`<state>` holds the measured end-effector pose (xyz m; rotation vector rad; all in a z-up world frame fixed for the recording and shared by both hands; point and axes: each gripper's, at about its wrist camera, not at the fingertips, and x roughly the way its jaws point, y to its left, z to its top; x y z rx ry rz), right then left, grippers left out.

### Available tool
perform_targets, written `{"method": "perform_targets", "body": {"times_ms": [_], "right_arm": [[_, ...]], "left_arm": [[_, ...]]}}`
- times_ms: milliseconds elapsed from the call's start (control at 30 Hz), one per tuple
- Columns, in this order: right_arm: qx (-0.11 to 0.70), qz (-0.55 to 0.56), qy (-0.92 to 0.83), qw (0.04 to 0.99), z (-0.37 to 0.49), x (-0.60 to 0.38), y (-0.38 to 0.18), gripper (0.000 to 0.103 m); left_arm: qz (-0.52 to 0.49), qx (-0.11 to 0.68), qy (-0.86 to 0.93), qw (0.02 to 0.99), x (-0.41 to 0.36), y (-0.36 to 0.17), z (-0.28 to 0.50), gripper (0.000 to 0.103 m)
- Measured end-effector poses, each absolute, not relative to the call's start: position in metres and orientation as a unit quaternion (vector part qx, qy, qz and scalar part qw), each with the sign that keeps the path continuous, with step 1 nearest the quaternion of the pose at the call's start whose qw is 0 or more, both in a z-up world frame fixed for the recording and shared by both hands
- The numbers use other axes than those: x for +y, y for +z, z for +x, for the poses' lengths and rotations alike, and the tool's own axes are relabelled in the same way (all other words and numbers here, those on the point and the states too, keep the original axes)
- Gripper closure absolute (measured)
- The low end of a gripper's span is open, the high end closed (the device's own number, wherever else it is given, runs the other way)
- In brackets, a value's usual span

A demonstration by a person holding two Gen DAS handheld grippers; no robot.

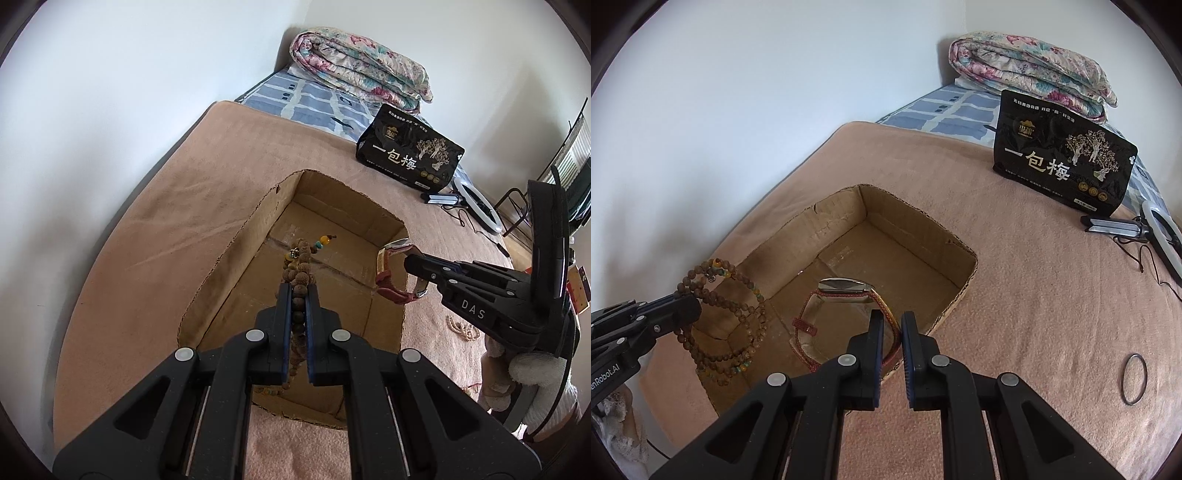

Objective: Organize jewelry
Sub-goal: 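Lower the mala into the box and open left tool while right tool releases the watch there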

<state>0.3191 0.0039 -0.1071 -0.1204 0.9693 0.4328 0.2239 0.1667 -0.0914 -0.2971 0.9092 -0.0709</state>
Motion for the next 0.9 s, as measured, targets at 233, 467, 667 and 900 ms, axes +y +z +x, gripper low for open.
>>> {"method": "perform_targets", "body": {"times_ms": [233,467,667,900], "right_arm": [[0.467,-0.057,0.201,0.859,0.325,0.004,-0.116,0.095],[0.462,-0.057,0.215,0.858,0.326,0.007,-0.117,0.077],[0.448,-0.065,0.213,0.866,0.323,0.008,-0.109,0.065],[0.443,-0.064,0.207,0.87,0.321,0.002,-0.105,0.061]], "left_arm": [[-0.139,0.441,-0.036,0.886,0.166,-0.097,0.231,0.099],[-0.135,0.441,-0.037,0.886,0.165,-0.1,0.231,0.099],[-0.139,0.441,-0.024,0.887,0.167,-0.101,0.23,0.078],[-0.132,0.437,-0.022,0.89,0.167,-0.1,0.228,0.078]]}}
